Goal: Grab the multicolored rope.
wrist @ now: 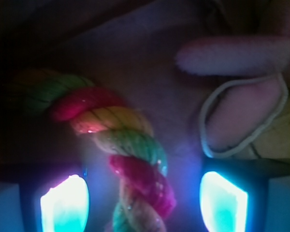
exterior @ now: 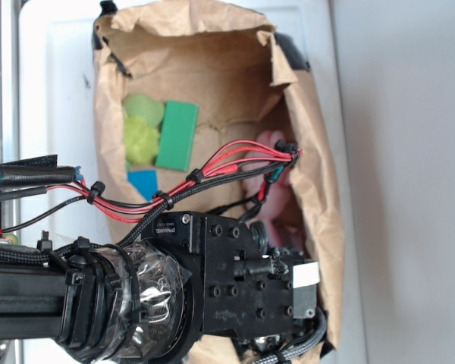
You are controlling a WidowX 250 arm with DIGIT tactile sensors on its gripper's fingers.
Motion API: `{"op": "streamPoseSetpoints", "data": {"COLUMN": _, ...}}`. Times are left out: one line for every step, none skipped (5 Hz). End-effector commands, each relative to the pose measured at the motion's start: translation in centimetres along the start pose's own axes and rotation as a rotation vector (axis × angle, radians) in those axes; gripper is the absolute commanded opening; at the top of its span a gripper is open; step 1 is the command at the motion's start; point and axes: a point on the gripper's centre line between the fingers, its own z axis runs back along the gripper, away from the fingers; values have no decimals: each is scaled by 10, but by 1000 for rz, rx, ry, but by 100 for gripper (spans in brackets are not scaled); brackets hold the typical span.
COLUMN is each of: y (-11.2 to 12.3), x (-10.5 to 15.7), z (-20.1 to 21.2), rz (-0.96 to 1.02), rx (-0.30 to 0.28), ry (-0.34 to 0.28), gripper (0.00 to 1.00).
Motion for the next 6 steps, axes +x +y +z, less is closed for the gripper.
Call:
{"op": "streamPoseSetpoints", "data": {"y": -6, "x": 5, "z": 28, "rz": 18, "rx": -57, "ry": -6, "gripper": 0}}
{"op": "streamPoseSetpoints", "data": {"y": -5, "x": 6, "z": 32, "rz": 22, "rx": -71, "ry": -27, "gripper": 0}}
{"op": "streamPoseSetpoints", "data": {"y": -4, "x": 12, "z": 27, "rz": 13, "rx": -75, "ry": -34, "gripper": 0}}
{"op": "streamPoseSetpoints", "data": {"y": -4, "x": 13, "z": 28, "rz": 18, "rx": -76, "ry": -35, "gripper": 0}}
{"op": "streamPoseSetpoints", "data": {"y": -2, "x": 14, "z": 28, "rz": 17, "rx": -77, "ry": -39, "gripper": 0}}
{"op": "streamPoseSetpoints", "data": {"y": 0, "x": 13, "z": 32, "rz": -8, "rx": -68, "ry": -33, "gripper": 0}}
